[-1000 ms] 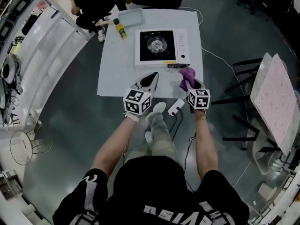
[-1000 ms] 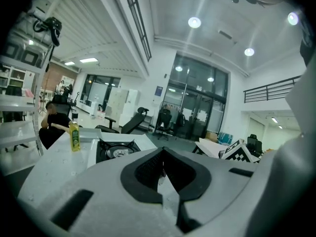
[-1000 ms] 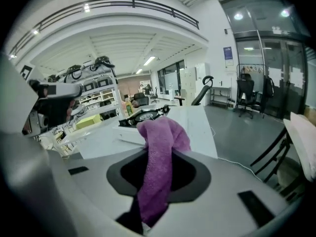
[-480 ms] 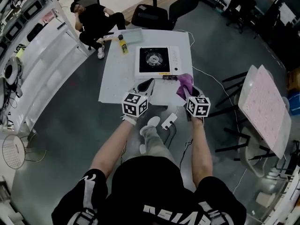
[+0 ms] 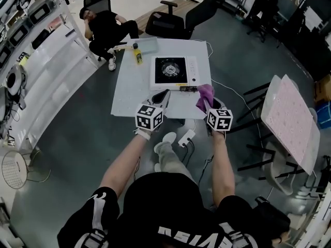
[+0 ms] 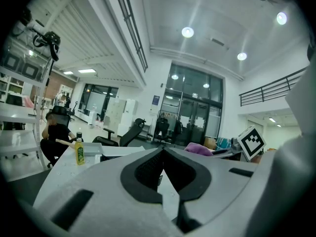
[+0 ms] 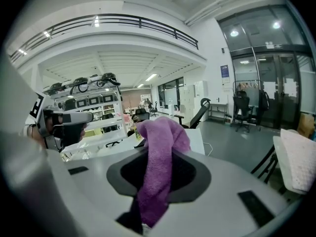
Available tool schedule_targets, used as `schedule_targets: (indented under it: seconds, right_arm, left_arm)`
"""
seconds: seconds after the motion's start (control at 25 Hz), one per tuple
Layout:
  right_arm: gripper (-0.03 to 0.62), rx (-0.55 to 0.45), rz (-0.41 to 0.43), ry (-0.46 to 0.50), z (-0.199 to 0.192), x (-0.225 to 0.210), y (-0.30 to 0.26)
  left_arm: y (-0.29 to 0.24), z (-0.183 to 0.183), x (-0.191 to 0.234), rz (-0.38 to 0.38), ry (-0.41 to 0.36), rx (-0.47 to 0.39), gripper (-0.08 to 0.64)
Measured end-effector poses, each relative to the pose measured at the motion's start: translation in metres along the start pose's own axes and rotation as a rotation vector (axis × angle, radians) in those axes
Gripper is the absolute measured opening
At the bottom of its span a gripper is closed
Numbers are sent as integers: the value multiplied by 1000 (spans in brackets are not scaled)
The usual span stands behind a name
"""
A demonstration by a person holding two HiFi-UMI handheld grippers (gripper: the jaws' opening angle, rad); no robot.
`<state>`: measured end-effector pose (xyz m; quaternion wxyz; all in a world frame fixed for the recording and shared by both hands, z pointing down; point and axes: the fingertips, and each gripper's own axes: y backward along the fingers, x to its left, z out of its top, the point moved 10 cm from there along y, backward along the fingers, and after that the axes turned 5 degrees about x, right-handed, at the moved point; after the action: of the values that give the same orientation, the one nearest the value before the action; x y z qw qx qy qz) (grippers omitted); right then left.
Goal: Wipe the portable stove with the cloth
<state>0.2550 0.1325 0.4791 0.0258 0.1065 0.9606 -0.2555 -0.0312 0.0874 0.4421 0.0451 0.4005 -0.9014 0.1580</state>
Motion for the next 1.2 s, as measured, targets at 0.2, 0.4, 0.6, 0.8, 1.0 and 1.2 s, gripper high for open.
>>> schedule_targets:
  seconds: [0.2,0.4,0.6,0.8,1.0,1.2]
  right_arm:
    - [101,3,-8,-6,-2,0,2]
    - [101,13,-17,-7,-5,-4,-5]
    - [101,32,-19,-15,-8,-12,-27]
    - [101,91,-18,-31,-17,-20,-62]
    - [101,157,-12,-45,-27,-33,-104]
    - [101,226,-2,-45,-42,-45,-144]
  left_arm:
    - [4,0,0,-6,-4,3,6]
    - [-1,-3,4,-14,-11,13,6]
    - [-17,-9,18,-25,-3,44,6]
    - [-38,-17,34,-40,10,80,6]
    - [-67,-23,51,-55,22,115,6]
    - [-95,-36,68,-62,43,153,6]
